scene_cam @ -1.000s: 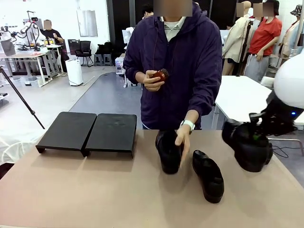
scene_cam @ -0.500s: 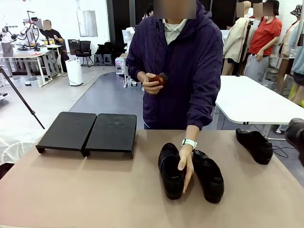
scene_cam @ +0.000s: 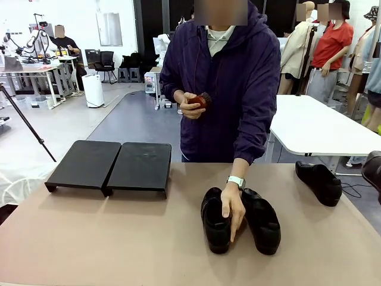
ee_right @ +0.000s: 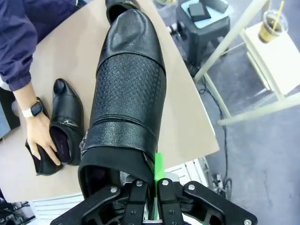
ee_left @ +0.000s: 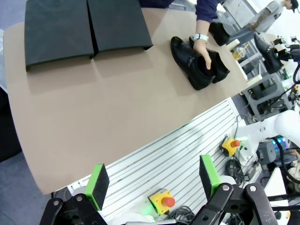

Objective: Organize the shoes by placing them on the stand.
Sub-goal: Pick up one Shoe and place it in the middle of the table.

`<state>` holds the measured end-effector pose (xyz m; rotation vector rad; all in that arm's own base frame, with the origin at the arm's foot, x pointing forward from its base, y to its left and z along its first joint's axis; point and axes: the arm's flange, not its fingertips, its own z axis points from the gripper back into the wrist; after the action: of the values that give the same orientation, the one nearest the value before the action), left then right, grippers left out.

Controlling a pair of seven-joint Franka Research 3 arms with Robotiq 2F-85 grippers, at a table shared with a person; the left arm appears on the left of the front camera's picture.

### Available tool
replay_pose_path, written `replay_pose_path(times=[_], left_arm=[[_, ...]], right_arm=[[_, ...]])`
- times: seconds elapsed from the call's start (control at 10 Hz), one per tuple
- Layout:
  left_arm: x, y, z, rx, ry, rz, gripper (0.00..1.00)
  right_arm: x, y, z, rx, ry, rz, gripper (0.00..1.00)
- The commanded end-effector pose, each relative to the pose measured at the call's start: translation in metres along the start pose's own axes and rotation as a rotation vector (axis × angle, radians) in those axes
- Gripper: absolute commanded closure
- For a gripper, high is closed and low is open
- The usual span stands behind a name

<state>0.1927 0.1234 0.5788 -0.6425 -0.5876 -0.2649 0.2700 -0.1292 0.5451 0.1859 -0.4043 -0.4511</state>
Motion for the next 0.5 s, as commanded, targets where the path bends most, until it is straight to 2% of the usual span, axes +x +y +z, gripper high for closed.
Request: replay_pose_path(times=[0.0, 0.4], left_arm=[[0.000, -0.001, 0.000, -0.015, -0.006, -0.014, 0.00], [0.000, -0.001, 0.000, -0.015, -0.006, -0.014, 0.00]], right_arm=[[-0.008, 0.001, -0.007, 0.018, -0.030, -0.002, 1.00], [-0.007, 0.014, -0.008, 0.012, -0.024, 0.011, 1.00]])
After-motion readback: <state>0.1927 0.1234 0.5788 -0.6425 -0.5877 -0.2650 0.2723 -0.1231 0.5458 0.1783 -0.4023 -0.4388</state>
